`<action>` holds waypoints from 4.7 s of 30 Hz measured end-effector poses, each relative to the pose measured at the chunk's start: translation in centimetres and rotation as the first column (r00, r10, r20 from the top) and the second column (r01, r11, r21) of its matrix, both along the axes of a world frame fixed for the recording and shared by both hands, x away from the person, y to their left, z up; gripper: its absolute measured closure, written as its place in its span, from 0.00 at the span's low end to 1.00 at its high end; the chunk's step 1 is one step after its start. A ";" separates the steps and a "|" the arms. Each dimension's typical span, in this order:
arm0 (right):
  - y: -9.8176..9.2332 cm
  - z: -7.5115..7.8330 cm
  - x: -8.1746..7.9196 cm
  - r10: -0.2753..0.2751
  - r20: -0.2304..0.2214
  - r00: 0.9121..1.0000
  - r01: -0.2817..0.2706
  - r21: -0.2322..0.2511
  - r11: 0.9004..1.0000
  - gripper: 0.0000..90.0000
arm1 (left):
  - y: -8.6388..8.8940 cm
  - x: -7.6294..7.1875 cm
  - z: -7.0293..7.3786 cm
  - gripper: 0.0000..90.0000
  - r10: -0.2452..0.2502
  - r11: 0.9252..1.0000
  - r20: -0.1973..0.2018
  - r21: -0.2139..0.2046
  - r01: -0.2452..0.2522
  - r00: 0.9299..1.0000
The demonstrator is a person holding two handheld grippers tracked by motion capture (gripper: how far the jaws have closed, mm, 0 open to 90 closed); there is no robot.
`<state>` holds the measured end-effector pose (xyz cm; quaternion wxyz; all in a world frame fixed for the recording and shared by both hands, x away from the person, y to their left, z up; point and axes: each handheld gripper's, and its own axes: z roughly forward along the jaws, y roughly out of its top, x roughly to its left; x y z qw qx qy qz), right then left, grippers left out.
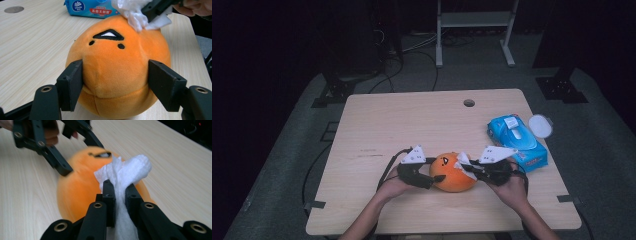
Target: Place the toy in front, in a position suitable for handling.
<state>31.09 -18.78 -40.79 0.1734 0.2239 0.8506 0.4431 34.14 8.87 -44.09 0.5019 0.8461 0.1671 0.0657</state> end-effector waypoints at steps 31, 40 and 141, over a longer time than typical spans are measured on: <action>-0.3 0.2 -0.4 0.005 -0.036 0.999 -0.004 0.030 1.000 0.90 | -1.3 -1.0 0.3 0.27 -0.050 0.999 0.010 0.006 0.050 0.999; 3.6 1.3 -1.5 0.133 0.000 0.991 -0.133 0.003 0.991 0.90 | -2.0 -1.9 0.7 0.33 -0.074 0.996 0.081 0.056 0.070 0.994; -0.3 -0.4 -2.7 0.163 -0.091 0.982 -0.161 0.034 0.986 0.89 | 0.8 -0.4 -0.5 0.34 -0.011 0.999 -0.059 -0.032 0.009 0.998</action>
